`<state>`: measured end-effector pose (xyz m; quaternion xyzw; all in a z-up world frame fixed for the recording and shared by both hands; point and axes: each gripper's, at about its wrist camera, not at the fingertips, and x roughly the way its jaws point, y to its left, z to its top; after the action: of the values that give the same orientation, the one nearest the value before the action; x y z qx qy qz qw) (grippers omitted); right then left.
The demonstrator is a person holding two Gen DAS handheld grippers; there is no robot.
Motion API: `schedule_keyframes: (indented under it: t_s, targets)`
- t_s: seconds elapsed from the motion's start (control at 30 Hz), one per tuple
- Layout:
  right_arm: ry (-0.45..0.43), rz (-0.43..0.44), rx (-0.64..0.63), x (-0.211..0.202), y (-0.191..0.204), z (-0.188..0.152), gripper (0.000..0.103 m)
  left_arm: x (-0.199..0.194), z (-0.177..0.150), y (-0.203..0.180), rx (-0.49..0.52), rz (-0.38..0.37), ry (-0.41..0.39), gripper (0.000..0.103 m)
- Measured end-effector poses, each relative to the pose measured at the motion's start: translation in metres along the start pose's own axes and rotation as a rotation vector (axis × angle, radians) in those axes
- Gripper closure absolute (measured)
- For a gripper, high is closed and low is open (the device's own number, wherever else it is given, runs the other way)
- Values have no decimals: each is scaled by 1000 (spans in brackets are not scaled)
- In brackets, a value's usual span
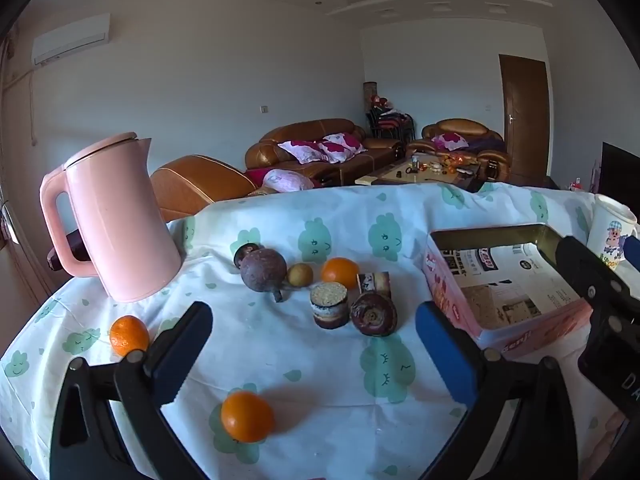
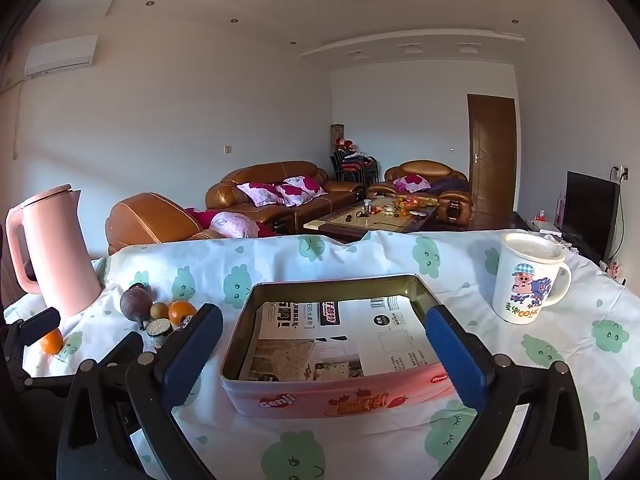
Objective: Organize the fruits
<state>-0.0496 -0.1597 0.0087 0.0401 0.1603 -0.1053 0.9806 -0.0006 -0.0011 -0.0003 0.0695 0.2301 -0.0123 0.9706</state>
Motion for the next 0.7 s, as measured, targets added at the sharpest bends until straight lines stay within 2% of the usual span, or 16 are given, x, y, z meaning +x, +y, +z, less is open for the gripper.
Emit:
schedule_keyframes:
  t_s: [0.13, 0.23, 0.7]
  targets:
    - [2, 4, 4, 1, -1, -1, 1, -5, -3, -16, 20, 10, -9, 0]
    - [5, 3, 1, 3, -1, -1, 1, -11, -4, -3, -32, -22, -1, 0]
    - [2, 2, -11, 1, 2, -1, 1, -8, -6, 9, -18, -34, 13, 0]
